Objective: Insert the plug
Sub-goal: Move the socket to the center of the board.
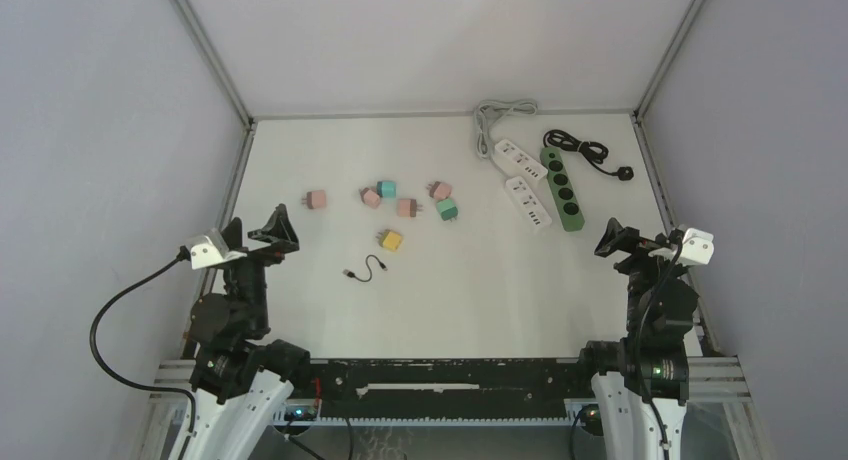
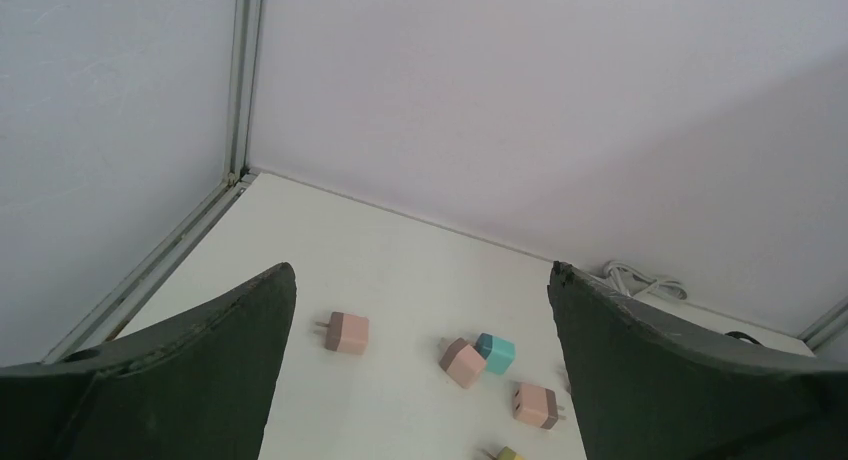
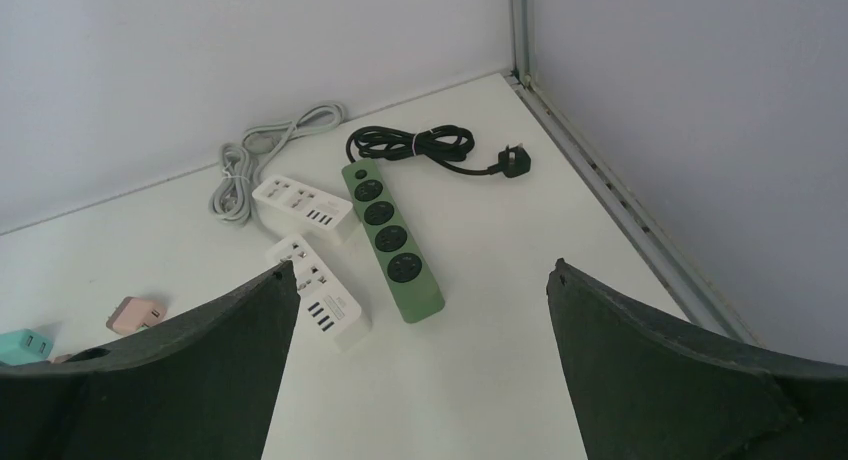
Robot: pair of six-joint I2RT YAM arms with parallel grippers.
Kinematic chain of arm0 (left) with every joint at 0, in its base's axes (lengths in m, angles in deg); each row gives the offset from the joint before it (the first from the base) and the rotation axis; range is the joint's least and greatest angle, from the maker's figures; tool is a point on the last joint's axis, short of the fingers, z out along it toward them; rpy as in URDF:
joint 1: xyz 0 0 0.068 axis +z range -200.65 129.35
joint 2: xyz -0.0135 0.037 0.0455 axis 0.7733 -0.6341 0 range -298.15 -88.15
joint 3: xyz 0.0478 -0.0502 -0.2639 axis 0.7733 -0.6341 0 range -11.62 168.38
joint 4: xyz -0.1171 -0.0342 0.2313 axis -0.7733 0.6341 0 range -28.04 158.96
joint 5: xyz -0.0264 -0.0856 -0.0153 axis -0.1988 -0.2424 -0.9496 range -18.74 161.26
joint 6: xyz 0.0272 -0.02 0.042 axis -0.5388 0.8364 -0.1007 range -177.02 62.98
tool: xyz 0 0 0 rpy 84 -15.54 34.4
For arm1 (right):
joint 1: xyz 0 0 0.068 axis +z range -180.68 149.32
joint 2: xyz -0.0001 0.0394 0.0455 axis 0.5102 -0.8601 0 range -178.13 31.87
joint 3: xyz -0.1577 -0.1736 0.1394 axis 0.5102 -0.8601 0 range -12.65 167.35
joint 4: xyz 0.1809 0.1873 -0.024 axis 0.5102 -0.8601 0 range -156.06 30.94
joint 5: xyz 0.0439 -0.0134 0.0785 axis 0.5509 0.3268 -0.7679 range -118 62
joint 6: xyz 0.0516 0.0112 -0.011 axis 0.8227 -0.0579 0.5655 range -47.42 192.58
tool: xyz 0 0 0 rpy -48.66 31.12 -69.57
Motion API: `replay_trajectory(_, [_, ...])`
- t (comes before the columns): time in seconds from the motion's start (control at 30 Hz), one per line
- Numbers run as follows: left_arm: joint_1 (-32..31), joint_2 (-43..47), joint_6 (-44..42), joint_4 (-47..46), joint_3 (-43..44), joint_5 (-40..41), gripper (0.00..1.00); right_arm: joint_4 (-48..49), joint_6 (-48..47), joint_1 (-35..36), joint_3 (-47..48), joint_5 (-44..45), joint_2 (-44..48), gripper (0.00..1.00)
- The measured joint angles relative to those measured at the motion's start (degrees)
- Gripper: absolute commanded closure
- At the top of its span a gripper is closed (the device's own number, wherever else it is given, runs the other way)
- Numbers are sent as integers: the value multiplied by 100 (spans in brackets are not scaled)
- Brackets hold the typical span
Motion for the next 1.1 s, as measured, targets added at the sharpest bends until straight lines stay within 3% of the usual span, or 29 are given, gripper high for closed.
replay_trajectory(0.6, [0, -37, 153, 472, 122, 197, 0, -144, 37, 0, 354, -332, -678, 0])
replay_trajectory(1.1, [-48, 22, 249, 756, 308, 190, 0, 63, -87, 177, 1458, -1145, -3648, 0])
